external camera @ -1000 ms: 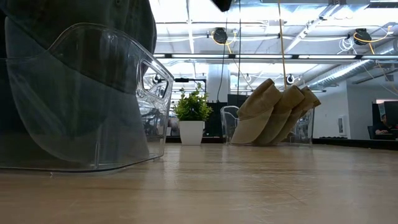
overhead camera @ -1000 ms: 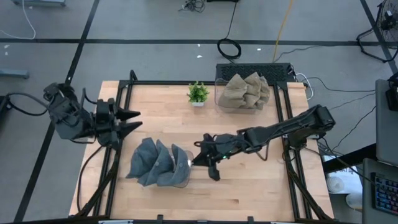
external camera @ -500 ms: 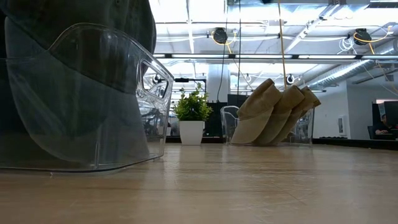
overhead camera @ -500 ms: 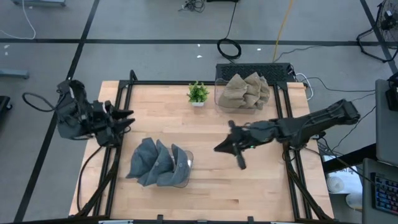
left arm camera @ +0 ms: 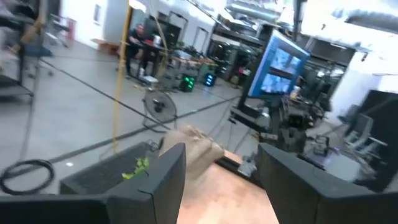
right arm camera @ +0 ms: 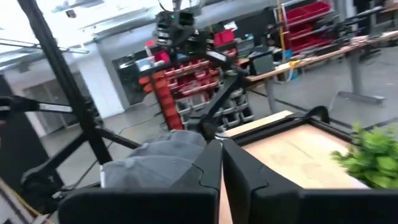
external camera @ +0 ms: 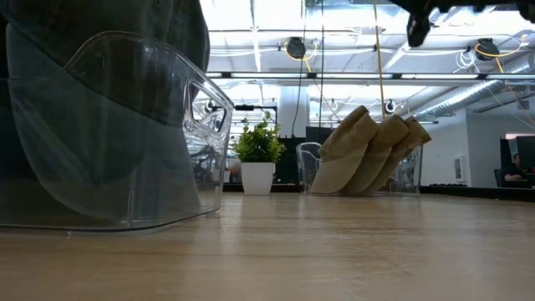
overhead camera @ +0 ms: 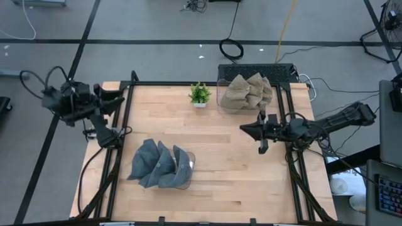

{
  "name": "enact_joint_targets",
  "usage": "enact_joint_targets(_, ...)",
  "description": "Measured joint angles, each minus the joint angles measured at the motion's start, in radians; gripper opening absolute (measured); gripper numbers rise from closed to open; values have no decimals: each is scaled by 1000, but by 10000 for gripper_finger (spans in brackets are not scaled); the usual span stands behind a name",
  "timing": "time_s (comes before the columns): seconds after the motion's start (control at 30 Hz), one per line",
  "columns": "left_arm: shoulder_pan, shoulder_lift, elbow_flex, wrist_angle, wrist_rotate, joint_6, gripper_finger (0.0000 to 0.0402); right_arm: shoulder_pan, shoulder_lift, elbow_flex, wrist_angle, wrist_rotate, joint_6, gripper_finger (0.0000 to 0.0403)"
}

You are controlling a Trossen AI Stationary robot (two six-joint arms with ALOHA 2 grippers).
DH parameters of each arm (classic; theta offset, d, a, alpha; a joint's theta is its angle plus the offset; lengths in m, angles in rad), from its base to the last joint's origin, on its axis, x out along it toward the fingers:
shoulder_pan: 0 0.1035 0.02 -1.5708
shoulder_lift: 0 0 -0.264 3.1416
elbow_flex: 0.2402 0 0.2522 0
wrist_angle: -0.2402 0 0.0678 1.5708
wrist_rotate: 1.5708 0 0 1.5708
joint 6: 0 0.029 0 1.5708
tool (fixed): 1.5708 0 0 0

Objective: Pick & Place hat
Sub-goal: Return to Home Position

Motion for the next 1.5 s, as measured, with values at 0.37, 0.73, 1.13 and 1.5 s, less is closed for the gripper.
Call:
enact_joint_targets(0.37, 201, 56, -129, 395, 275, 232, 192, 0, -89, -89, 2, 22, 23, 0)
enact_joint_targets(0.73, 508, 108, -312, 592, 470, 183, 209, 20, -343, -293, 67, -222, -30, 0)
enact_joint_targets(1.13, 1007, 137, -492, 571, 965, -30, 191, 19, -507, -453, 96, -185, -60, 0)
enact_joint_targets(1.5, 1227, 83, -654, 554, 1254, -53, 209, 19, -601, -470, -8, -186, -121, 0)
